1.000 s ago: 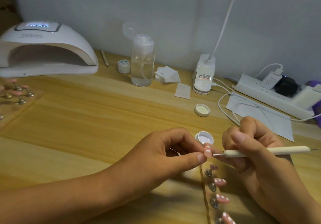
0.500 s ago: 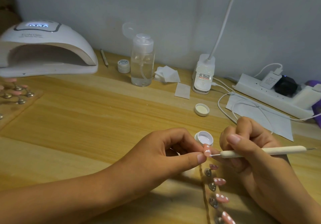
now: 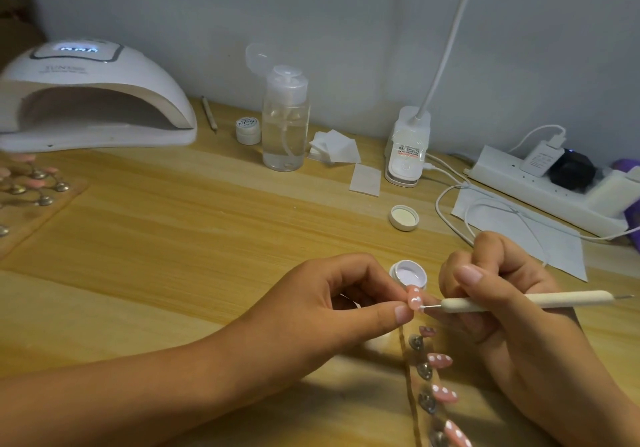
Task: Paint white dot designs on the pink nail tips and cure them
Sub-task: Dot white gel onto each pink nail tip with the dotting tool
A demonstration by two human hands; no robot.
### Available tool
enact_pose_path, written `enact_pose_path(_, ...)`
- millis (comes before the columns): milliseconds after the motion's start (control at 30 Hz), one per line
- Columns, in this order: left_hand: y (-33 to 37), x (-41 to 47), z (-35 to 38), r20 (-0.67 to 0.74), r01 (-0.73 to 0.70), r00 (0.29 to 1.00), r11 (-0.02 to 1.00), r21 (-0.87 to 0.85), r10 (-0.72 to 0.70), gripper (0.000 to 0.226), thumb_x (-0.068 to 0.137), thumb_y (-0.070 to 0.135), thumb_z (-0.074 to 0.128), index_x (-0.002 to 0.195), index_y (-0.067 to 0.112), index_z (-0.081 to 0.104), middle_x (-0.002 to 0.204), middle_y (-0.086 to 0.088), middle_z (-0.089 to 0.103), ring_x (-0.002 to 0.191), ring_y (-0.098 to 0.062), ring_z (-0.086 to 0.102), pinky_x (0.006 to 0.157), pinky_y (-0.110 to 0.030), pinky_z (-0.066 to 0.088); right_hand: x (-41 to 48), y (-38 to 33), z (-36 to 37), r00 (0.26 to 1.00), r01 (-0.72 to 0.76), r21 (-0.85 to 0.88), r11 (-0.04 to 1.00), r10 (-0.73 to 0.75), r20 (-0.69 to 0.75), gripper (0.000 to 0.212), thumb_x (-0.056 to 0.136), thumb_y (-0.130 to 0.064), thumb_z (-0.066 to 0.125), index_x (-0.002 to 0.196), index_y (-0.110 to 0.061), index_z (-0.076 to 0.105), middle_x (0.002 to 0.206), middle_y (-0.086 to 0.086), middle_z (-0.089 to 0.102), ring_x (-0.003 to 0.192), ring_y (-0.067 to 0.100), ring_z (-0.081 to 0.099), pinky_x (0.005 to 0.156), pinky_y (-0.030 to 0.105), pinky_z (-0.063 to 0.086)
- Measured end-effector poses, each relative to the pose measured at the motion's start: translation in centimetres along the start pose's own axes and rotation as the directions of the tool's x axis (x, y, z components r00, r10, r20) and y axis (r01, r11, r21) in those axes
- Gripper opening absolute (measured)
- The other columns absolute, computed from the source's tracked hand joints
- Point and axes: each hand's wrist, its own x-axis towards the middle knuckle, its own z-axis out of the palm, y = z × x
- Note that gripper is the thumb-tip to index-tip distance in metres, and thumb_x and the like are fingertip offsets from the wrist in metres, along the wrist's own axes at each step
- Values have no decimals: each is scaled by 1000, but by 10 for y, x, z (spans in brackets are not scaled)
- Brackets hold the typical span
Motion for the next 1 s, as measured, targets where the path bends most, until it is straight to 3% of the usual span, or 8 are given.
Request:
enact_pose_path(100, 0, -1, 0, 3, 2, 1000, 1000, 9, -2, 3, 80, 25, 72, 82, 28, 71, 78, 10, 68, 71, 0, 57, 64, -12, 43, -1, 0, 0, 1000, -6, 2, 1000, 6, -5, 26, 65, -20, 75, 56, -18, 51, 55, 4, 45, 49, 7, 45, 48, 15, 43)
enact_pose_path(233, 0, 0, -1, 5, 2, 1000, 1000, 13, -2, 4, 79, 29, 72, 83, 28, 72, 86, -2, 71, 75, -3, 58, 67, -14, 45, 0, 0, 0, 1000, -7, -17, 1000, 6, -24, 22, 67, -21, 68, 55, -20, 50, 55, 2, 45, 49, 7, 44, 47, 16, 42)
enact_pose_path(400, -1, 0, -1, 11, 2, 1000, 1000, 3, -2, 3, 81, 26, 72, 83, 27, 71, 75, 13, 67, 67, 2, 55, 61, -10, 42, 0, 0, 0, 999, -22, -4, 1000, 22, -28, 22, 67, -21, 69, 55, -19, 51, 55, 3, 45, 50, 7, 45, 47, 15, 43)
enact_pose_path(633, -1, 0, -1, 14, -2, 1000, 1000, 9, 2, 3, 81, 27, 72, 83, 29, 71, 75, 14, 66, 67, 3, 55, 61, -10, 42, 0, -1, 0, 999, -44, 8, 999, 44, 2, 37, 60, -28, 86, 58, -17, 50, 58, 5, 45, 52, 9, 45, 51, 17, 47)
enact_pose_path(800, 0, 0, -1, 9, -1, 1000, 1000, 11, 0, 2, 81, 26, 72, 82, 27, 71, 76, 12, 67, 68, 1, 55, 62, -11, 42, -1, -1, -1, 999, -35, 20, 999, 35, 0, 25, 66, -19, 72, 55, -18, 50, 57, 4, 44, 50, 8, 45, 48, 15, 44)
enact_pose_path(933, 1, 0, -1, 5, 3, 1000, 1000, 14, -3, 2, 81, 24, 72, 83, 24, 71, 74, 12, 67, 66, 1, 55, 61, -11, 42, 0, -1, 0, 999, -31, 7, 999, 31, 13, 37, 58, -31, 87, 56, -20, 52, 58, 1, 48, 51, 6, 49, 48, 14, 43)
enact_pose_path(1000, 1, -1, -1, 5, 4, 1000, 1000, 18, -4, 2, 81, 25, 72, 83, 25, 71, 77, 7, 69, 69, 0, 56, 62, -11, 43, 0, 0, -1, 1000, -28, -4, 1000, 28, 9, 34, 59, -27, 85, 56, -21, 52, 58, 0, 49, 52, 6, 50, 48, 14, 44)
